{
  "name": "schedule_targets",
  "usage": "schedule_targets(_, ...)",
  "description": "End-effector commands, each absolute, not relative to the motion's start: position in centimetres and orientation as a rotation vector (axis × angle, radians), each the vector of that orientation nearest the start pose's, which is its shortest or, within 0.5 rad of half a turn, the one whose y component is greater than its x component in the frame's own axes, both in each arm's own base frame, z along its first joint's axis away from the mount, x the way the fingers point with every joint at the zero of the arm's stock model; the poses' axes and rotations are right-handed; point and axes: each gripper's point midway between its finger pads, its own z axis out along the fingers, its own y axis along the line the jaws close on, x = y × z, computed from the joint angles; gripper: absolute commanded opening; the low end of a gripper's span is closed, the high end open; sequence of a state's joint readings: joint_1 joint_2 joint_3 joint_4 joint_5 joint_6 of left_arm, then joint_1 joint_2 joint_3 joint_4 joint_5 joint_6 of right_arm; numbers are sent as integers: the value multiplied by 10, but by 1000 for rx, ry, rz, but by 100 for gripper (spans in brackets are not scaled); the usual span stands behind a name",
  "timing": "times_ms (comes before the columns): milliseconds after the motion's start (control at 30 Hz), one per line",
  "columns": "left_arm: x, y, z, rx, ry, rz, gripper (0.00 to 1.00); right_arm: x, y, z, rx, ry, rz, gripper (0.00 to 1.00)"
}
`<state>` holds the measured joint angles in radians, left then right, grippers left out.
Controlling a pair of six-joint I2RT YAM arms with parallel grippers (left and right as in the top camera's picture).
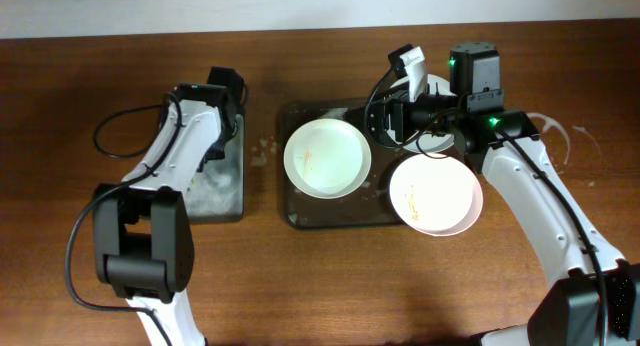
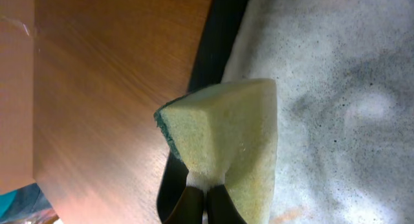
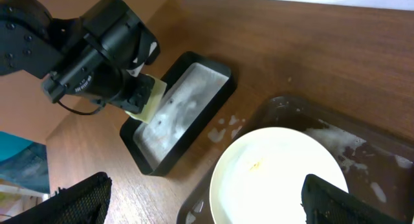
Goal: Clean dirty plates on tray and stack at the side
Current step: 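Rub the sponge in the soapy black tray with the left gripper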
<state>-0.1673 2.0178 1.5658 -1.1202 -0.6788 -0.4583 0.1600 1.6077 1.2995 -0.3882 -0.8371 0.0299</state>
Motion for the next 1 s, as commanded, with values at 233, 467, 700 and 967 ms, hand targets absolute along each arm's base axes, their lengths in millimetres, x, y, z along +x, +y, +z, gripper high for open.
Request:
schedule_targets(233,395,44,92,-430,2687,953,1,401,198,244,-591,2109,1046,94)
schedule_targets(467,396,42,90,-421,2684,957,1,401,197,242,-586,2116,1041,95)
schedule_targets(700,391,44,76,-419,2680,968,1,401,197,242,-586,2117,1041,94)
schedule_targets(967,392,27,74,-366,2693,933,45,402,196,242,-581,2120,1031,95)
